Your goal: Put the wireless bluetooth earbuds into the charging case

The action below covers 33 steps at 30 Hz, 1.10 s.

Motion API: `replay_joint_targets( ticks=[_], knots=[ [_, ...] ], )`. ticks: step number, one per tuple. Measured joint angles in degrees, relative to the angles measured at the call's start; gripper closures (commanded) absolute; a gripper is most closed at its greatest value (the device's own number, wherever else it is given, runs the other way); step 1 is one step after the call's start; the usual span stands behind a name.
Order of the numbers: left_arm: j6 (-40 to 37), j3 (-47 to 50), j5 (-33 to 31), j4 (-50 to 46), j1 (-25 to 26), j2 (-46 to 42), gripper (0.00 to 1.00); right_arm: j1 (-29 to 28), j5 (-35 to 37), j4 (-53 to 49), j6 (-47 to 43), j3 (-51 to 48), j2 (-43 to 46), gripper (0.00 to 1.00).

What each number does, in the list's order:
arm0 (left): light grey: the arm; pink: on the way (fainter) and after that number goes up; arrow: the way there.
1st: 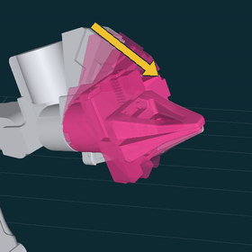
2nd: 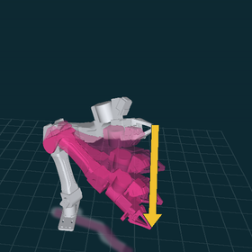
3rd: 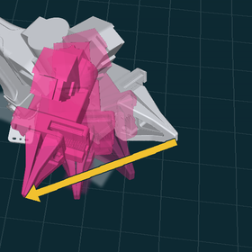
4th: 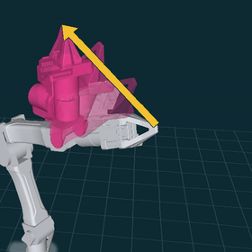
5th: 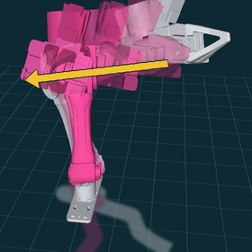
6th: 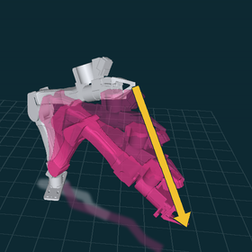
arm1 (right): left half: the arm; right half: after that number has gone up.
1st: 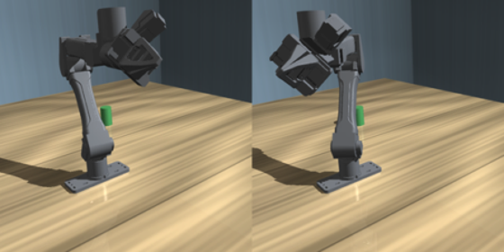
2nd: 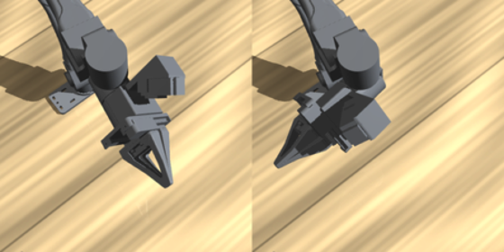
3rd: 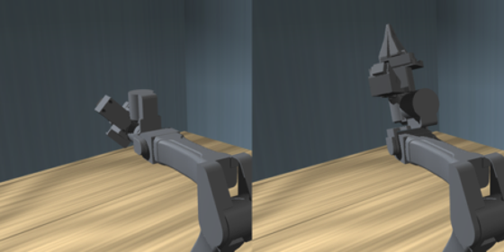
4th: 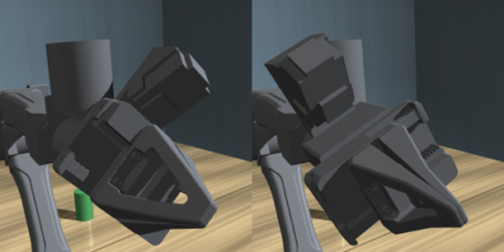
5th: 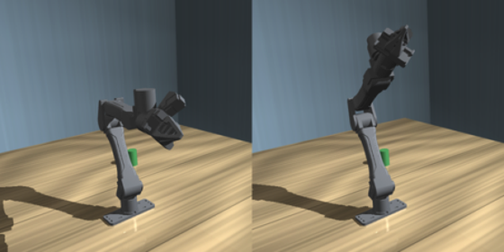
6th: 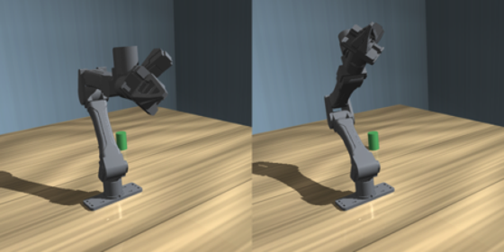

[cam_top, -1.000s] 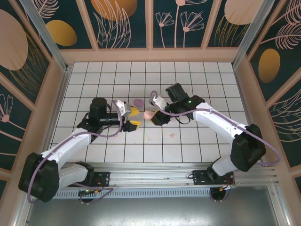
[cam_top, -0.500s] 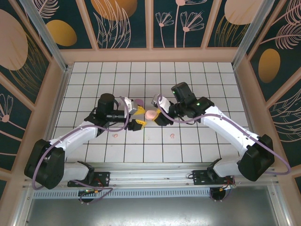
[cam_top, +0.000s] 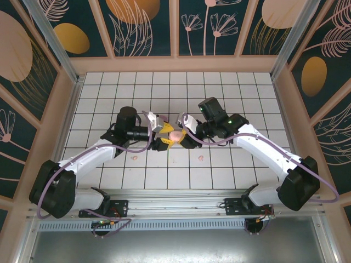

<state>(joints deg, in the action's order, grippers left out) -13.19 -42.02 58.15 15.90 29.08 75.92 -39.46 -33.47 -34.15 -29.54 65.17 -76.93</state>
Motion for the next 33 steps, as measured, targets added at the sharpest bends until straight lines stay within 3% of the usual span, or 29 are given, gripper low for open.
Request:
replay_joint_targets(
  ticks=[4, 8, 12, 17, 26, 33],
  knots=[
    [-0.07, -0.17, 0.31, -0.74, 0.31, 0.02, 0.51, 0.00, 0.00, 0.00, 0.00, 0.00, -0.15, 0.76],
    [-0.46, -0.35, 0.61, -1.36, 0.46, 0.28, 0.62, 0.07, 0.50, -0.02, 0.74, 0.00, -0.15, 0.62],
    [-0.44, -0.42, 0.39, -1.51, 0.46, 0.26, 0.65, 0.31, 0.37, 0.33, 2.78, -0.02, -0.15, 0.48],
    [2.93, 0.26, -1.66, -0.66, 0.15, -0.09, 0.74, 2.47, -2.23, 5.57, 7.26, -2.29, 3.15, 0.37],
    [15.96, 6.58, -1.16, 7.17, -5.60, -6.49, 0.78, 3.37, -4.50, 21.14, 17.55, -9.51, 17.18, 0.28],
    [19.54, 6.75, 1.14, 9.55, -6.01, -9.99, 0.78, -0.42, -2.45, 23.04, 18.05, -9.18, 11.52, 0.28]
  ],
)
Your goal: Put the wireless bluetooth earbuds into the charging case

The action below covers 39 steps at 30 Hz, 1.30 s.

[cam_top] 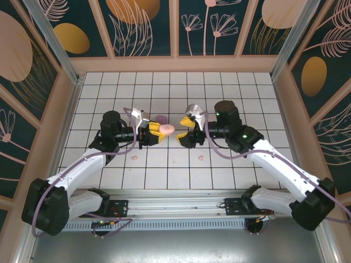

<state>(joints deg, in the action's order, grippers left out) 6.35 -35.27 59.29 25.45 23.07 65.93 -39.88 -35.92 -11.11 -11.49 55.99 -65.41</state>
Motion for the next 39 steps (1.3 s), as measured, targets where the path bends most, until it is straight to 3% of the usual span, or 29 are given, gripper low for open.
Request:
replay_joint_targets(
  ticks=[6, 22, 29, 39],
  knots=[
    [1.29, 0.04, 0.90, 1.40, 0.00, -0.26, 0.84, -1.77, 1.62, -2.40, -0.13, 4.04, -7.13, 0.28],
    [1.36, 0.15, 1.18, 1.33, -0.44, -1.18, 0.87, -1.42, 2.95, -2.97, 1.68, 6.91, -8.28, 0.30],
    [-0.72, 0.90, -1.03, -0.22, -0.96, -2.97, 0.86, -0.04, 1.90, -0.68, 8.20, 7.50, -9.16, 0.31],
    [-1.14, 1.64, 1.18, -1.25, -0.63, -2.99, 0.91, 1.86, 3.06, 3.23, 14.58, 7.85, -10.05, 0.32]
  ],
)
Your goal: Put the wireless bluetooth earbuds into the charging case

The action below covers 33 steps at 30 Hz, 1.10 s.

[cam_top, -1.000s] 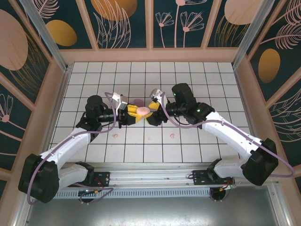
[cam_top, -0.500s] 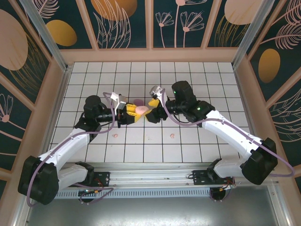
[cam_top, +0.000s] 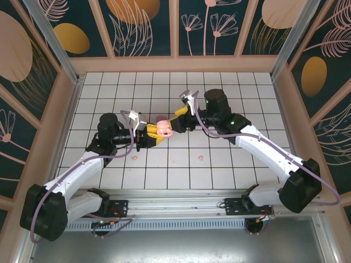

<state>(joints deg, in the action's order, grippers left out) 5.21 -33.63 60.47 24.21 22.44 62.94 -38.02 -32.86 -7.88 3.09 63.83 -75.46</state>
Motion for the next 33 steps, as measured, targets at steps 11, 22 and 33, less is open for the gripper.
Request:
replay_joint_targets(
  ticks=[11, 22, 33],
  knots=[
    [2.29, 0.13, 0.04, 2.78, 0.07, 1.84, 0.92, 0.07, 4.09, 0.09, 3.82, -3.82, 4.37, 0.29],
    [4.76, 0.76, -0.04, 6.88, 0.07, 3.48, 0.96, 0.02, 2.78, 0.44, 4.96, -6.01, 6.64, 0.28],
    [6.64, 0.55, 2.16, 8.63, 0.07, 5.33, 0.98, -3.39, -3.26, 1.25, -0.24, -8.68, 6.38, 0.26]
  ],
)
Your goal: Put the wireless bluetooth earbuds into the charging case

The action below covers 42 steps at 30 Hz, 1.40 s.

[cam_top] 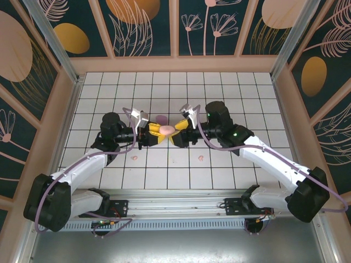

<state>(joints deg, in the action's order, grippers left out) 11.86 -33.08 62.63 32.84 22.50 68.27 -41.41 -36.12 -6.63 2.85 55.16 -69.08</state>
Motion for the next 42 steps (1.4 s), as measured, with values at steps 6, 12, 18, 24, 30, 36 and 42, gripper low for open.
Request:
replay_joint_targets(
  ticks=[6, 12, 18, 24, 30, 36, 42],
  knots=[
    [-1.11, -0.87, 1.07, -1.42, 0.00, 0.00, 1.00, 0.02, 0.50, -0.57, -2.34, 2.89, -3.96, 0.28],
    [-2.73, -1.66, 0.31, -3.17, -0.50, 0.48, 1.00, 0.17, 2.36, -1.51, -2.23, 4.70, -5.35, 0.30],
    [-5.03, -1.66, 0.44, -5.99, -0.48, 0.92, 1.00, 2.58, 5.35, 1.36, 0.81, 5.46, -5.44, 0.30],
    [-6.32, -2.32, 2.43, -6.05, -0.26, 0.94, 1.00, 3.93, 7.43, 1.66, 2.01, 8.26, -8.81, 0.31],
    [-6.10, -2.34, 3.32, -5.31, -0.26, 3.02, 1.00, 3.93, 7.06, -0.22, 2.14, 8.37, -9.84, 0.30],
    [-5.62, -2.82, 4.07, -4.33, -0.26, 4.76, 1.00, 3.93, 0.52, 0.02, 0.15, 5.33, -5.57, 0.24],
    [-8.04, -5.33, 6.34, -5.05, -0.26, 5.27, 1.00, 3.91, -4.87, -0.61, -5.99, 1.75, 0.52, 0.20]
  ],
)
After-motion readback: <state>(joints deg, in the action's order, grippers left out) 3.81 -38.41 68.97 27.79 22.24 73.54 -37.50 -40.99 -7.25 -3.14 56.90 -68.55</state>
